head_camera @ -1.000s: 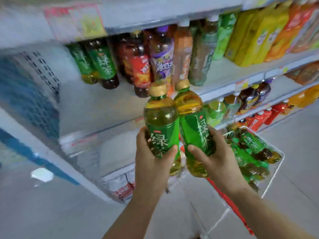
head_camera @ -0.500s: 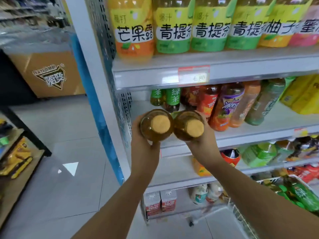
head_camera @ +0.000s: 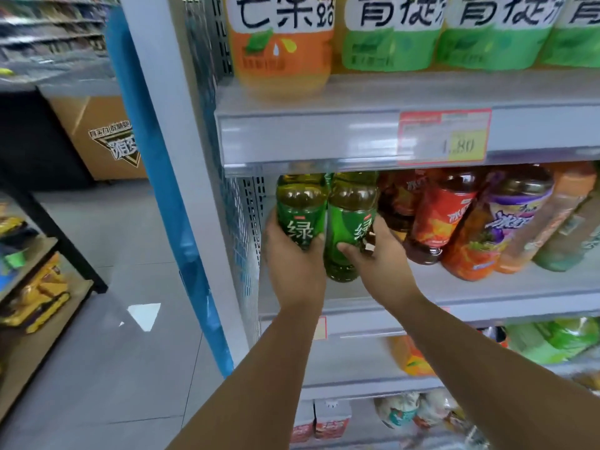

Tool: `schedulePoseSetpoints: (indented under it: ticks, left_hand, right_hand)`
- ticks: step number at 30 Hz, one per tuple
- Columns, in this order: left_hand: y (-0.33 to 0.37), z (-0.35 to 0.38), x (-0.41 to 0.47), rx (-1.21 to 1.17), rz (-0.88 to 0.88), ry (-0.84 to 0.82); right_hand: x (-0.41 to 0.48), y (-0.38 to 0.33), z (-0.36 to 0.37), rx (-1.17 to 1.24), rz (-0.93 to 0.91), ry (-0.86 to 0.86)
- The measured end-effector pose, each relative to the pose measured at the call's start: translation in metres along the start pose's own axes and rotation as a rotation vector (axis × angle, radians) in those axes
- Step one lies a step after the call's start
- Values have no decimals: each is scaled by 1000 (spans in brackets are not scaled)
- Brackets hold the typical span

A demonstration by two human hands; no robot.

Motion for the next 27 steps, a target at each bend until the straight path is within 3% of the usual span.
schedulePoseSetpoints:
  ticks: [16, 20, 24, 27]
  left_hand:
    - [-14, 20, 88, 167, 68, 66]
    - [-33, 26, 69, 394, 40, -79]
    - [-38, 36, 78, 517, 61, -140]
    - [-37, 46, 88, 527, 89, -168]
  right_hand:
    - [47, 38, 36, -111, -34, 111]
    - [20, 20, 44, -440, -313, -135]
    - [18, 44, 63, -629, -232, -403]
    - [29, 52, 69, -644, -192, -435]
Point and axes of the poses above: each hand's wrist, its own x-axis towards the middle knuckle, its own z-axis out of the palm, y = z × x, the point moved 8 cm from there along x, towards the middle knuckle, and after that the axes turned 10 degrees about -z, right-handed, at the moved point
